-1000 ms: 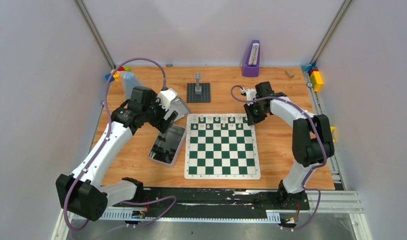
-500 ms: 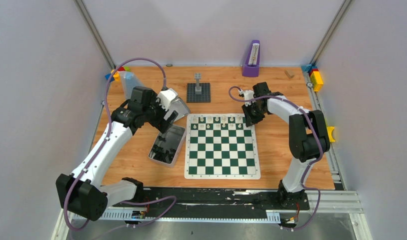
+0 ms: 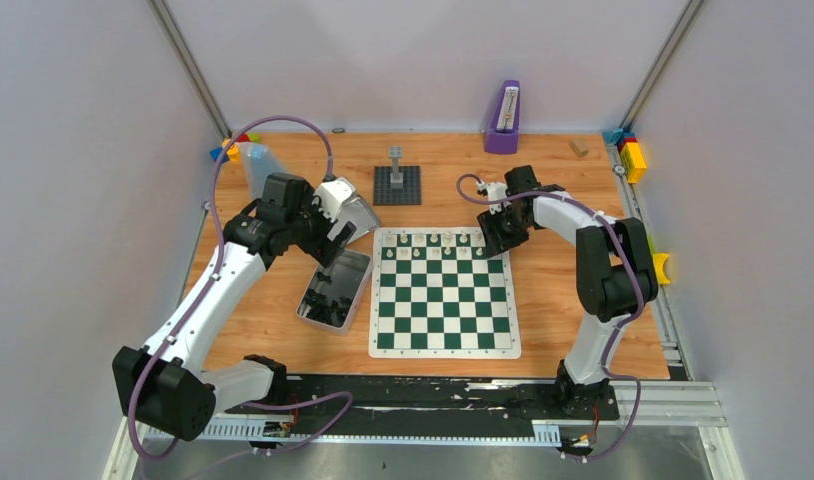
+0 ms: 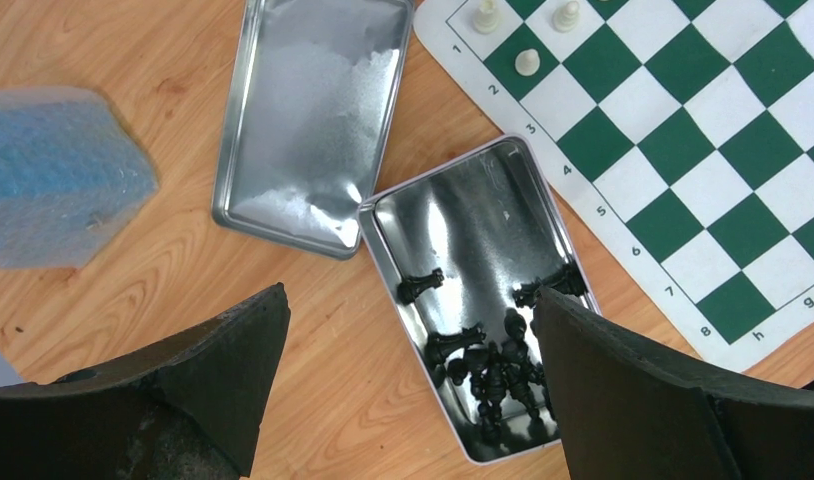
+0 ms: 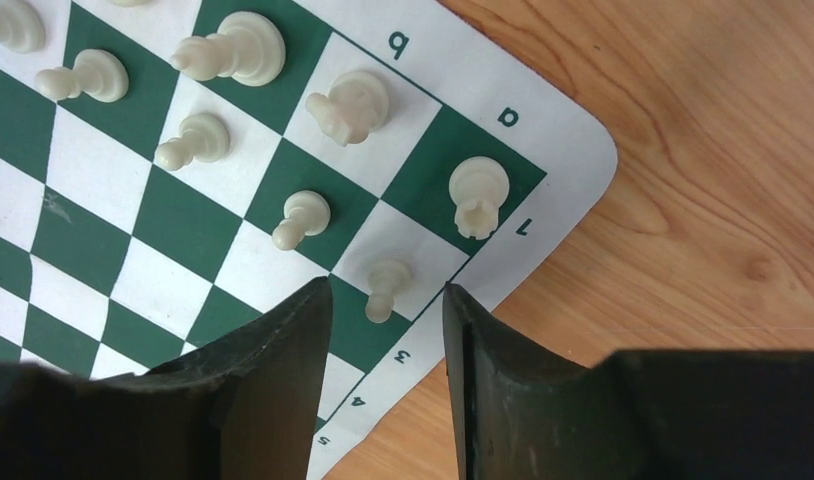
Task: Set up the chess pieces on the board
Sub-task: Place the chess piece on the chessboard, then pick up the chess piece from the storage box.
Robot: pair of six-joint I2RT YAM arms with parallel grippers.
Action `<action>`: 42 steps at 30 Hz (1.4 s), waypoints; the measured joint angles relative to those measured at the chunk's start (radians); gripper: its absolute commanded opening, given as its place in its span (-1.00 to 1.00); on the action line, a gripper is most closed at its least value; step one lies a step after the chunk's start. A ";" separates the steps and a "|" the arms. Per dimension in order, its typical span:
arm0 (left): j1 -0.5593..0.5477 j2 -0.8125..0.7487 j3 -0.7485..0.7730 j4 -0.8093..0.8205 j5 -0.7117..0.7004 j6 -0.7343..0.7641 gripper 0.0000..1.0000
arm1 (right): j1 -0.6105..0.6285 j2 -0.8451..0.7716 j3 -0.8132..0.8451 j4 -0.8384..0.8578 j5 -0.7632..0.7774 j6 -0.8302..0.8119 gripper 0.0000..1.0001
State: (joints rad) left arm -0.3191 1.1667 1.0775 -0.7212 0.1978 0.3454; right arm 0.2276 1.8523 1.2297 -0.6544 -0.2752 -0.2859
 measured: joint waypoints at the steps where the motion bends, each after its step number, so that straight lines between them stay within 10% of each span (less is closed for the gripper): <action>1: 0.000 0.000 -0.002 0.000 -0.005 0.001 1.00 | 0.000 0.000 0.000 0.000 -0.001 0.001 0.03; 24: -0.055 0.143 -0.060 -0.136 -0.016 0.394 0.42 | 0.000 -0.354 -0.081 -0.029 -0.117 0.016 0.02; 42: -0.163 0.349 -0.194 -0.076 -0.068 0.345 0.13 | 0.000 -0.390 -0.146 -0.022 -0.151 0.016 -0.06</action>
State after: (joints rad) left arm -0.4820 1.5162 0.8833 -0.7971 0.1303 0.6907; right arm 0.2276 1.4624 1.0832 -0.6762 -0.4263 -0.2695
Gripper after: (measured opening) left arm 0.603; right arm 0.479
